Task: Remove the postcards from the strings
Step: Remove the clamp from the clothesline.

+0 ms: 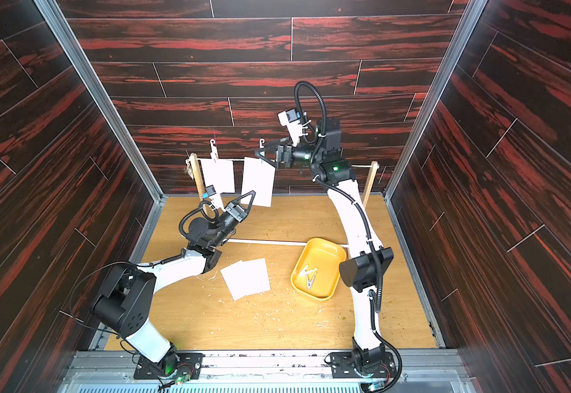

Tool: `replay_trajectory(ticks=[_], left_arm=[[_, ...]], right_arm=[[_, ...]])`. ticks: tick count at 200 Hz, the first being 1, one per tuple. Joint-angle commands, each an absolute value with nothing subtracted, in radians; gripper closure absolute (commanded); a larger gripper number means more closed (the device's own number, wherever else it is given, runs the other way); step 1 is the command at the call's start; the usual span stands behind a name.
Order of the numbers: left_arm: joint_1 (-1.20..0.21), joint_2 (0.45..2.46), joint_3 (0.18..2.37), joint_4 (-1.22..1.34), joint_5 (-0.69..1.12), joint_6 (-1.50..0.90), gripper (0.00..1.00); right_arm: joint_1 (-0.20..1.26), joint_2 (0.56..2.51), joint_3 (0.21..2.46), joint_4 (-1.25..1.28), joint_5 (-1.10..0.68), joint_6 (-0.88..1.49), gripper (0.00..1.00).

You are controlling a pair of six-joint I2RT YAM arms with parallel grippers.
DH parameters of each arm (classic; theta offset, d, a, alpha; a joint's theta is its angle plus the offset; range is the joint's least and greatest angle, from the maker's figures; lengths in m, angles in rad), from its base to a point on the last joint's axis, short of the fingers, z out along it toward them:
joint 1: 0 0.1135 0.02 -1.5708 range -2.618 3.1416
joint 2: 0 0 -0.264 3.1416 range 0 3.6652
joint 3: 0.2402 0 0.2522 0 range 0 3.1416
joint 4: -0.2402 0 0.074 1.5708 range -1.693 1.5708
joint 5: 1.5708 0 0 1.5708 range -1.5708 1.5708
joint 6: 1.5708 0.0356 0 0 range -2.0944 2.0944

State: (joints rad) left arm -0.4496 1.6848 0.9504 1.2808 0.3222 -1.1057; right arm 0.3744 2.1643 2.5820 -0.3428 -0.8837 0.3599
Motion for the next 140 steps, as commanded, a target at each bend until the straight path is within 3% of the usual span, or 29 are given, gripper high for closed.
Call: replay_trajectory(ticks=[1,29,63,140], left_arm=[[-0.443,1.692,0.976,1.328,0.339,-1.123,1.0],[-0.443,1.696,0.974,1.329,0.337,-1.128,1.0],[-0.443,1.701,0.975,1.331,0.339,-1.129,1.0],[-0.443,1.707,0.977,1.336,0.342,-1.141,1.0]], right_arm=[[0.388,2.215,2.611,-0.34,-0.935,0.369,0.1],[0.395,2.217,2.607,-0.318,-0.969,0.373,0.18],[0.395,2.214,2.604,-0.302,-0.989,0.38,0.35],[0.395,2.219,2.597,-0.288,-0.968,0.385,0.52]])
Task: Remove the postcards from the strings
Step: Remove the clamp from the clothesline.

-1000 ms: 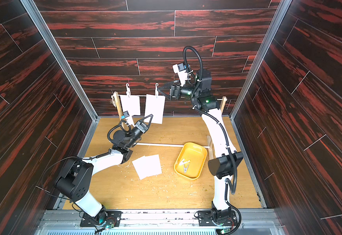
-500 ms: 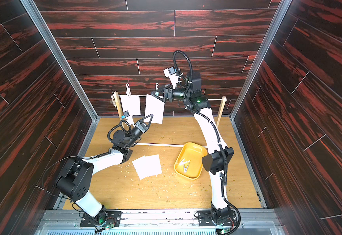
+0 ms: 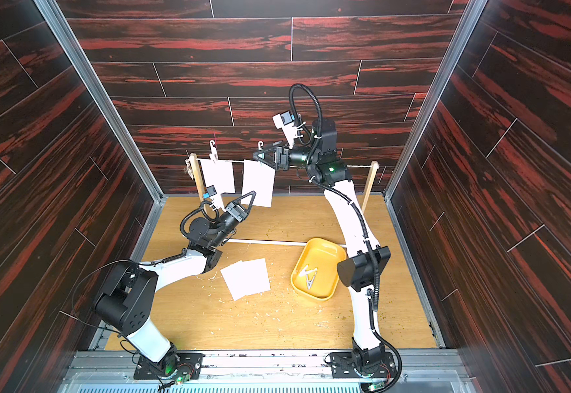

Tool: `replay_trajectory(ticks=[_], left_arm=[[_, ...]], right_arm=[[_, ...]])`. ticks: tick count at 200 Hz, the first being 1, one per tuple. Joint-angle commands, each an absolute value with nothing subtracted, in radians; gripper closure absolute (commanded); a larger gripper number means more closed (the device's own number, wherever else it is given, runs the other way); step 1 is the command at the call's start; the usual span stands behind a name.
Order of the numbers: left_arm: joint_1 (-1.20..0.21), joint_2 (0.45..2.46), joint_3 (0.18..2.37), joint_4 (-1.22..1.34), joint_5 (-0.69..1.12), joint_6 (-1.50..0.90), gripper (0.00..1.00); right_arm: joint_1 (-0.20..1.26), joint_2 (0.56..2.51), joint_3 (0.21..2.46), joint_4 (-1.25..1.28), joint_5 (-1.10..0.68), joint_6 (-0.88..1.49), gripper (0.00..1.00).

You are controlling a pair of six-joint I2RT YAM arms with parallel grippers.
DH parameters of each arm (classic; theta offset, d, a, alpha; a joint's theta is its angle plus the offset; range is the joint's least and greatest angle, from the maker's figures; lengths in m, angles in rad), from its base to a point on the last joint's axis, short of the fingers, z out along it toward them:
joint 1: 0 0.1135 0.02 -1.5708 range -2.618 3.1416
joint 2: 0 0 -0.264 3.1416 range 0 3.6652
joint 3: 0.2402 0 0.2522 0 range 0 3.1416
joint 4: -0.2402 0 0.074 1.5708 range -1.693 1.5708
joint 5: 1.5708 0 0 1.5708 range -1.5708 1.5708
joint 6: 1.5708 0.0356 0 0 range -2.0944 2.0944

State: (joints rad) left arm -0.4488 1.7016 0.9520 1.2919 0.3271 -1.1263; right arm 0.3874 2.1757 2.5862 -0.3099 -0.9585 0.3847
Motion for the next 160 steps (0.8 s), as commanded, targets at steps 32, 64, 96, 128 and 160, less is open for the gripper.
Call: replay_trajectory(ticks=[32,64,96,128,160], left_arm=[[-0.443,1.71,0.977,1.338,0.343,-1.145,1.0],[-0.443,1.715,0.98,1.342,0.345,-1.149,1.0],[-0.443,1.721,0.982,1.351,0.347,-1.157,1.0],[-0.443,1.74,0.976,1.394,0.36,-1.171,1.0],[-0.443,1.747,0.962,1.411,0.389,-1.198,1.0]], right_arm=[[0.396,2.216,2.598,-0.284,-0.955,0.388,0.59],[0.396,2.212,2.599,-0.295,-0.93,0.376,0.63],[0.396,2.206,2.599,-0.312,-0.911,0.36,0.65],[0.395,2.196,2.599,-0.311,-0.892,0.354,0.68],[0.395,2.18,2.597,-0.322,-0.855,0.339,0.68]])
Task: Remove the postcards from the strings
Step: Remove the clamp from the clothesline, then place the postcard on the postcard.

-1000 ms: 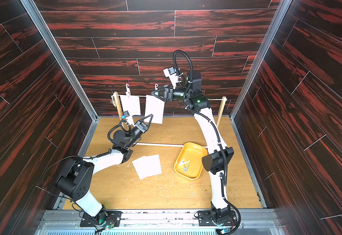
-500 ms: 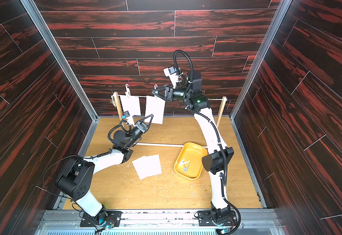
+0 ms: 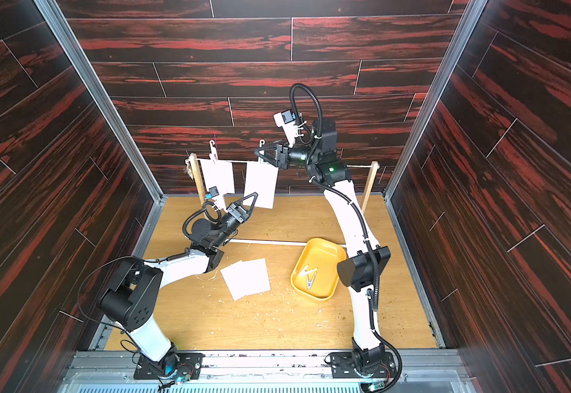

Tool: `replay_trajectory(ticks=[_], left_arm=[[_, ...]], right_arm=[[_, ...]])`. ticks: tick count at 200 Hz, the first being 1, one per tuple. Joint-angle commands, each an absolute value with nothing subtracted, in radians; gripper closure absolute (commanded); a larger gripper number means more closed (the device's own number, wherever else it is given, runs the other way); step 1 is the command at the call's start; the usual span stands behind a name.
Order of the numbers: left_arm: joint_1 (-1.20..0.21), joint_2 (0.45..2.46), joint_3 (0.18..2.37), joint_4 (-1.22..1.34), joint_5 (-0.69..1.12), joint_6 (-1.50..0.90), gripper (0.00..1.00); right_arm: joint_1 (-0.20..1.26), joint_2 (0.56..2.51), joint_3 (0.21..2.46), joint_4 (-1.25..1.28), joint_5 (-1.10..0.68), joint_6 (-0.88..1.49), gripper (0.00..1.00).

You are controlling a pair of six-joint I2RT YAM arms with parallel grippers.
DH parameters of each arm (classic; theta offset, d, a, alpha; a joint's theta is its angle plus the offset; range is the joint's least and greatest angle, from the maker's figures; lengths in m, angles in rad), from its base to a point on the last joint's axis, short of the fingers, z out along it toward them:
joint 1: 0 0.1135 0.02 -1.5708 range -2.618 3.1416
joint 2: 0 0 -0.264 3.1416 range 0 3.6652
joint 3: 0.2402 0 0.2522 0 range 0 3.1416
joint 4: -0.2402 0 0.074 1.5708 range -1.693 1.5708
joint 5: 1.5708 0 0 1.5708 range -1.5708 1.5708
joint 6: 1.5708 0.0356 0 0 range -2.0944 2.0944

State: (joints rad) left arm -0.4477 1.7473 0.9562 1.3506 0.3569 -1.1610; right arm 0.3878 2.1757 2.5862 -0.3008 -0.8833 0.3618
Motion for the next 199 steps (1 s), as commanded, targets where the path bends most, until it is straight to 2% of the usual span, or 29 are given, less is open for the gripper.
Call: replay_trajectory(ticks=[1,129,199], left_arm=[[-0.443,1.747,0.962,1.411,0.39,-1.198,1.0],[-0.444,1.634,0.705,1.397,0.401,-1.16,1.0],[-0.445,1.497,0.591,1.111,0.449,-1.104,1.0]], right_arm=[[0.396,2.178,2.597,-0.322,-0.853,0.338,0.68],[0.391,2.06,2.494,-0.255,-0.678,0.32,0.68],[0.391,2.052,2.494,-0.245,-0.685,0.333,0.69]])
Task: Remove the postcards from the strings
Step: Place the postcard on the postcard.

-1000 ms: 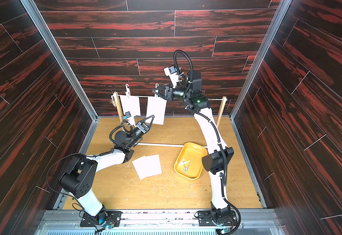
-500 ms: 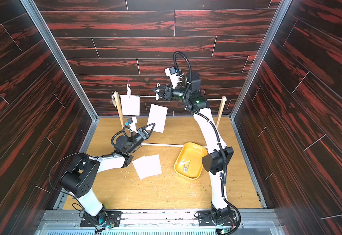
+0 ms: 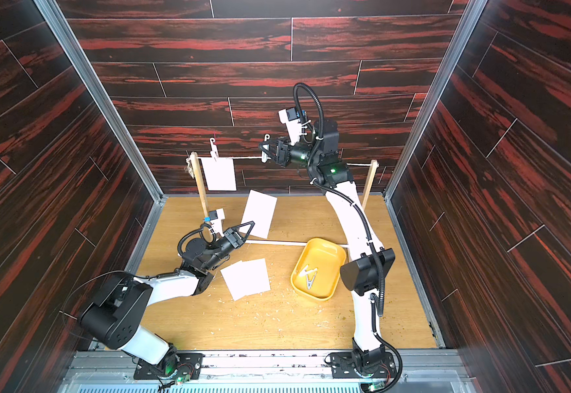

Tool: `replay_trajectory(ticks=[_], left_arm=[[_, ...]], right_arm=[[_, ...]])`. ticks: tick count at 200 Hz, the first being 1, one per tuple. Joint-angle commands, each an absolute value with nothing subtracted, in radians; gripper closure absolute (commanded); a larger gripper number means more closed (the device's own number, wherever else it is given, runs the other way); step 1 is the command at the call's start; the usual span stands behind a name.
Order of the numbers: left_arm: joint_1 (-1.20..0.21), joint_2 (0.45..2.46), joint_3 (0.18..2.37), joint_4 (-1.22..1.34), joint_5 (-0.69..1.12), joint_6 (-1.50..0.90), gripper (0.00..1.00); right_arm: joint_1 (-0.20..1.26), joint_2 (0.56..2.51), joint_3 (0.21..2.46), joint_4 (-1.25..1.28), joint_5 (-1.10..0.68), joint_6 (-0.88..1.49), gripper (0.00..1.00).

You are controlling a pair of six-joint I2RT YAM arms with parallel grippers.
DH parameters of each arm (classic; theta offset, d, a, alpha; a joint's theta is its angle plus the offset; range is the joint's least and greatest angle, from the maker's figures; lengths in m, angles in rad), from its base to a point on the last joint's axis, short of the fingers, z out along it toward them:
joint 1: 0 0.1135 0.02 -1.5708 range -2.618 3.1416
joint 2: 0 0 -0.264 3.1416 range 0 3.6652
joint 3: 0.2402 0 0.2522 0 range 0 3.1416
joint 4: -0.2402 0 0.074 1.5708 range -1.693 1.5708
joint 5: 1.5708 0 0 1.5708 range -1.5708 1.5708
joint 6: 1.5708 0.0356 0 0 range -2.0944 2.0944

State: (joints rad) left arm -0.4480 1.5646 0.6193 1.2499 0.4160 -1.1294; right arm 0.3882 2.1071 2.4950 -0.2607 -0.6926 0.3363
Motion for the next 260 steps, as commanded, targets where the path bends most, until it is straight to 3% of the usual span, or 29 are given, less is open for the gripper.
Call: replay_trajectory(ticks=[1,68,88,135,168,209,260], left_arm=[[-0.445,1.496,0.591,1.107,0.449,-1.102,1.0],[-0.445,1.361,0.5,0.644,0.397,-0.979,1.0],[-0.445,1.359,0.466,0.607,0.385,-0.976,1.0],[-0.444,1.361,0.455,0.402,0.306,-0.958,0.65],[-0.443,1.311,0.465,0.21,0.218,-0.921,0.56],[-0.445,1.178,0.513,-0.147,-0.022,-0.883,0.5],[-0.446,1.045,0.552,-0.286,-0.136,-0.839,0.45]], right_arm=[[0.391,2.052,2.494,-0.245,-0.685,0.334,0.69],[0.391,2.03,2.479,-0.246,-0.678,0.33,0.69],[0.391,2.021,2.46,-0.24,-0.679,0.329,0.69],[0.392,2.008,2.439,-0.231,-0.674,0.329,0.69],[0.391,2.005,2.439,-0.237,-0.668,0.321,0.69],[0.391,2.005,2.436,-0.237,-0.655,0.318,0.69],[0.391,2.008,2.429,-0.213,-0.638,0.328,0.72]])
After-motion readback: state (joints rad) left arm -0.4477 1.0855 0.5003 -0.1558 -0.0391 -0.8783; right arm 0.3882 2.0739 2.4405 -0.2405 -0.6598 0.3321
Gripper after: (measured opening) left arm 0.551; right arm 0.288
